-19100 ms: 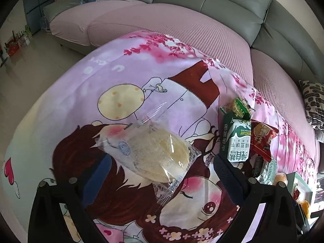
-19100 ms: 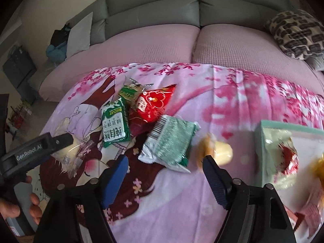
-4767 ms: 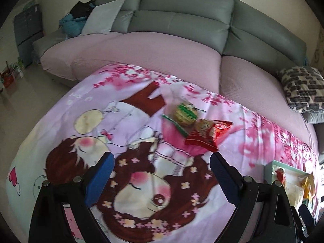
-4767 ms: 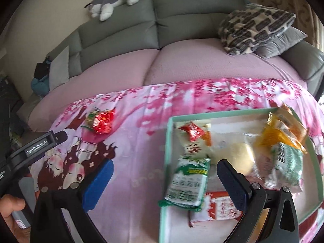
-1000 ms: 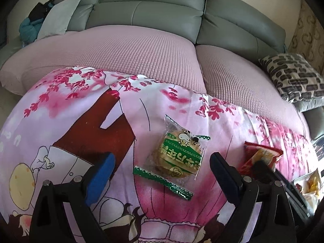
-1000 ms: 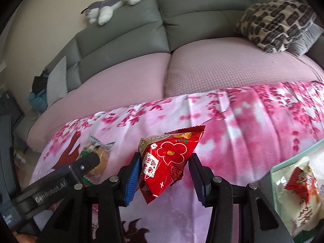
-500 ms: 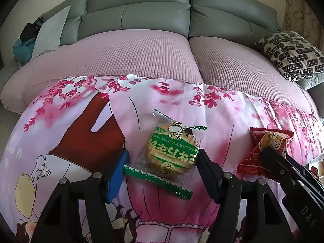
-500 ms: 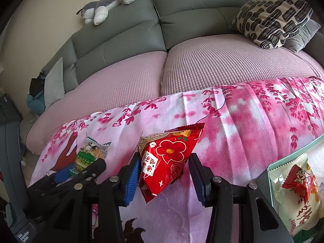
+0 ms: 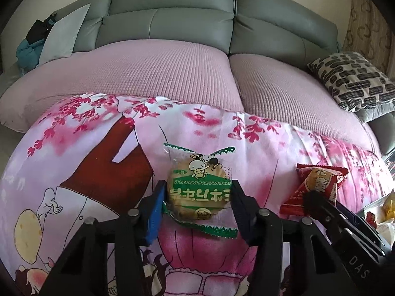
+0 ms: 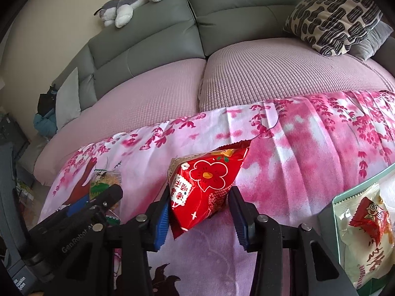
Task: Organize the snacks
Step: 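Carry the biscuit and red bag over the teal tray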
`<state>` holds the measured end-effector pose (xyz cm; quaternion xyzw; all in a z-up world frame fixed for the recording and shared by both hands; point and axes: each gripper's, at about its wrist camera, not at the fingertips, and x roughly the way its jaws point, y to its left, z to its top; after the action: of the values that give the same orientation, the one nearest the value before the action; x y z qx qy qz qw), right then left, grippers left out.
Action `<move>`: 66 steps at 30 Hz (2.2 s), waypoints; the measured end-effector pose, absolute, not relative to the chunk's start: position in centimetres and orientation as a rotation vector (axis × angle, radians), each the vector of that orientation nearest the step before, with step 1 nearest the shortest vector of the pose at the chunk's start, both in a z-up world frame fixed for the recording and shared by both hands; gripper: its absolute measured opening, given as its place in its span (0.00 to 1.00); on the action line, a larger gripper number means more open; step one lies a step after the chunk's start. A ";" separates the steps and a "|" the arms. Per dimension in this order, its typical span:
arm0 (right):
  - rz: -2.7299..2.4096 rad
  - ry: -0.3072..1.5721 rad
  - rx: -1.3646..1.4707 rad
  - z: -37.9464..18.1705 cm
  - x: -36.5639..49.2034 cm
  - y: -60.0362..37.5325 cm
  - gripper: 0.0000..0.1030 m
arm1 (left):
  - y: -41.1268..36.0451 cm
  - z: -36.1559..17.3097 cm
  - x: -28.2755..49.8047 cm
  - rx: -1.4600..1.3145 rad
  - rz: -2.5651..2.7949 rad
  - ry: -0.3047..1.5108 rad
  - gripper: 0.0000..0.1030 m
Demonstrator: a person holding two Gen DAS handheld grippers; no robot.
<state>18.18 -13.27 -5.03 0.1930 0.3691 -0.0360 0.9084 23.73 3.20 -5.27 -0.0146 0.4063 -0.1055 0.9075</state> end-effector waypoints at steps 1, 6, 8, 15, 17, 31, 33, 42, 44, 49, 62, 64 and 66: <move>-0.069 0.755 0.398 -4.9 18.1 -13.2 0.45 | 3.2 -5.2 23.7 -0.033 -0.217 0.838 0.51; -0.054 0.729 0.396 -4.1 17.9 -13.1 0.44 | 3.5 -4.7 23.5 -0.048 -0.217 0.823 0.51; -0.049 0.715 0.398 -3.6 17.6 -13.1 0.44 | 3.6 -4.2 23.2 -0.054 -0.219 0.807 0.51; -0.042 0.668 0.400 -2.0 16.8 -13.1 0.44 | 3.9 -2.7 22.5 -0.076 -0.232 0.768 0.51; -0.044 0.663 0.400 -1.8 16.6 -13.1 0.44 | 3.9 -2.3 22.3 -0.078 -0.234 0.756 0.51; -0.019 0.685 0.378 1.2 14.7 -11.6 0.44 | 5.1 0.5 19.0 -0.163 -0.202 0.800 0.51; -0.025 0.687 0.358 2.5 13.9 -11.1 0.44 | 5.3 1.7 18.0 -0.167 -0.190 0.795 0.51; -0.040 0.672 0.372 7.3 8.8 -11.4 0.44 | 5.3 7.1 12.7 -0.165 -0.189 0.741 0.51; -0.049 0.670 0.378 7.9 7.4 -11.7 0.44 | 5.0 7.6 11.7 -0.165 -0.194 0.739 0.51; -0.078 0.695 0.373 8.1 4.3 -12.8 0.44 | 4.2 8.2 8.7 -0.186 -0.218 0.737 0.51; -0.187 0.759 0.419 5.6 -2.2 -18.7 0.44 | 0.6 5.9 3.7 -0.222 -0.282 0.792 0.51; -0.205 0.765 0.433 5.2 -3.0 -19.6 0.44 | -0.1 5.8 3.2 -0.208 -0.295 0.794 0.51; -0.220 0.765 0.440 5.1 -3.8 -20.3 0.44 | -1.0 5.6 2.8 -0.189 -0.315 0.797 0.51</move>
<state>-3.77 -20.30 5.06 0.2127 0.3695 -0.1063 0.8983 2.77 -0.98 5.60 -0.0913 0.3857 -0.1527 0.9053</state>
